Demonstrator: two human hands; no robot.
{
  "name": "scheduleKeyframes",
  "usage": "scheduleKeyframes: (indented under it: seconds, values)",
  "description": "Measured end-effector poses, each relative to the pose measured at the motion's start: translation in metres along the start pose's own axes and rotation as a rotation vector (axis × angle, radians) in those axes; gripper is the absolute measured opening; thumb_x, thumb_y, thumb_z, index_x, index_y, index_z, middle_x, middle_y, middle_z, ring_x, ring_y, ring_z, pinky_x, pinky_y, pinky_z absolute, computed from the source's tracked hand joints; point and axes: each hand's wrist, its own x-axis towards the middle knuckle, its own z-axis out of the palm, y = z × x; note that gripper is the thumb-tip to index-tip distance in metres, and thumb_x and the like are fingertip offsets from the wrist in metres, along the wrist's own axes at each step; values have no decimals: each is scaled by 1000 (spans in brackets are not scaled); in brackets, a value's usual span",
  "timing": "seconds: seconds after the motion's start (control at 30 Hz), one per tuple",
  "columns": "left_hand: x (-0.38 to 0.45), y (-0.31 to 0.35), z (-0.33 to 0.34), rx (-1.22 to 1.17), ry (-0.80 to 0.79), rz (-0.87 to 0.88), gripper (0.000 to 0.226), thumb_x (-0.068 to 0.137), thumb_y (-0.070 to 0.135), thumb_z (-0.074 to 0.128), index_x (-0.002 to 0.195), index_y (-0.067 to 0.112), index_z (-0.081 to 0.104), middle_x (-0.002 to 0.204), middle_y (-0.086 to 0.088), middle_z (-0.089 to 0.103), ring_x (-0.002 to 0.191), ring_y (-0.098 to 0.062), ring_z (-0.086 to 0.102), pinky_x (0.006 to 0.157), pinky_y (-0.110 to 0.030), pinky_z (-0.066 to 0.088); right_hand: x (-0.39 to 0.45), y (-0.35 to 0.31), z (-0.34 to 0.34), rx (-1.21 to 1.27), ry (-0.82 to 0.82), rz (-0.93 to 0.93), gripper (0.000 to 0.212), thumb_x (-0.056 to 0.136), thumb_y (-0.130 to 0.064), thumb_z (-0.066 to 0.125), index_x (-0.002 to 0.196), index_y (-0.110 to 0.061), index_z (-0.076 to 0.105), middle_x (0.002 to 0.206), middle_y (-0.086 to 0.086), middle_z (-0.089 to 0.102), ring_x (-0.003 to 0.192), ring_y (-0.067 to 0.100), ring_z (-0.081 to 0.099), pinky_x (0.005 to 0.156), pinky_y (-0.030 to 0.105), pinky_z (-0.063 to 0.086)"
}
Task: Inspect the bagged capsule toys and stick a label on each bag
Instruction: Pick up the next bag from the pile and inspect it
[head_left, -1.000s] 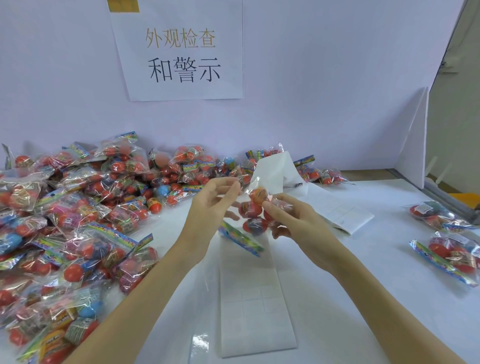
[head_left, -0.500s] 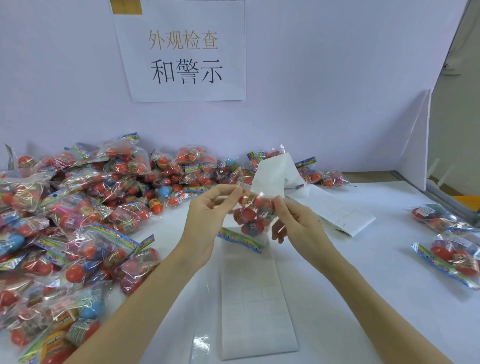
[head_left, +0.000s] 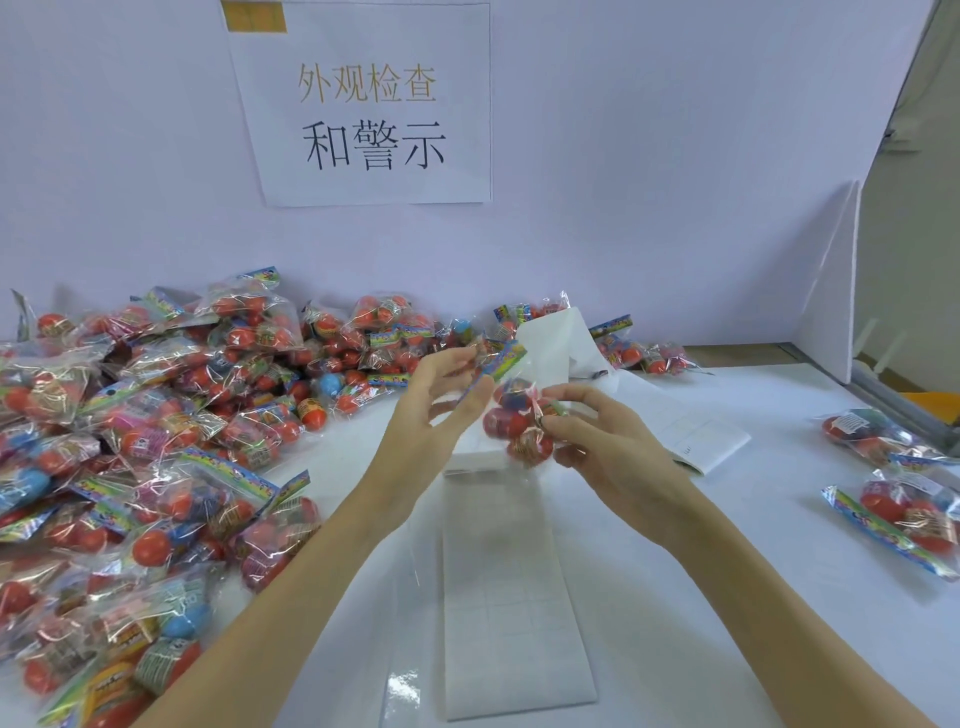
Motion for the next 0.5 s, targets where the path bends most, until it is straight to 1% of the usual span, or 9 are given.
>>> scheduleKeyframes:
  seconds: [0.03, 0.07, 0.13, 0.17, 0.23, 0.3, 0.37, 0.43, 0.5]
  values:
    - [2, 0, 0, -3, 15, -56, 52, 85, 57, 67, 134, 39, 59, 131, 19, 65, 116, 9, 61, 93, -19, 46, -1, 0, 1, -27, -39, -7, 30, 89, -15, 74, 118, -9, 69, 103, 16, 70, 89, 29, 57, 78, 37, 44]
    - [3, -1, -1, 1, 7, -106, 56, 82, 59, 67, 134, 39, 60, 126, 17, 69, 111, 4, 66, 91, -20, 49, -2, -1, 1, -37, -83, -15, 30, 91, -17, 71, 120, -9, 70, 108, 17, 71, 91, 32, 59, 82, 40, 43]
    - [6, -6, -3, -31, -28, -157, 51, 82, 55, 71, 126, 28, 70, 115, 5, 77, 107, -13, 73, 93, -29, 55, -4, -3, 2, -18, -148, -23, 30, 96, -19, 69, 124, -10, 70, 119, 19, 73, 96, 34, 67, 83, 38, 51]
    - [5, -7, -2, -66, -19, -159, 43, 82, 52, 73, 114, 25, 76, 108, -1, 79, 102, -19, 74, 91, -31, 57, -4, -5, 2, -19, -153, -24, 30, 98, -22, 69, 126, -13, 71, 121, 19, 73, 99, 32, 69, 82, 34, 54]
    - [4, -7, -1, -81, 60, -124, 35, 77, 53, 77, 95, 24, 80, 95, -11, 78, 85, -21, 69, 80, -31, 55, -6, -5, 4, -61, -107, -17, 33, 99, -32, 65, 126, -16, 73, 120, 19, 74, 97, 29, 71, 83, 36, 54]
    - [4, -10, -1, -45, 111, -86, 36, 75, 54, 79, 86, 21, 77, 90, -21, 72, 74, -18, 59, 71, -34, 50, -6, -3, 4, -135, -48, -19, 38, 99, -42, 58, 120, -16, 77, 113, 20, 75, 92, 29, 69, 86, 43, 50]
    - [5, -11, -2, -55, 131, -72, 39, 78, 51, 80, 84, 13, 71, 80, -21, 67, 65, -16, 57, 66, -36, 49, -5, 0, 5, -152, 1, -25, 43, 98, -46, 54, 113, -15, 80, 109, 20, 76, 92, 28, 66, 85, 41, 50]
    - [6, -11, -3, -78, 164, -64, 46, 82, 46, 78, 88, 2, 64, 75, -17, 61, 61, -16, 56, 63, -36, 50, -5, 0, 7, -150, 34, -38, 43, 99, -45, 53, 112, -15, 81, 107, 17, 77, 92, 25, 67, 82, 38, 51]
    - [8, -12, -3, -86, 199, -36, 38, 88, 39, 76, 89, 3, 64, 75, -22, 59, 60, -17, 55, 58, -32, 52, -5, 1, 10, -186, 49, -54, 39, 105, -41, 50, 116, -17, 79, 107, 13, 78, 95, 24, 68, 82, 37, 53]
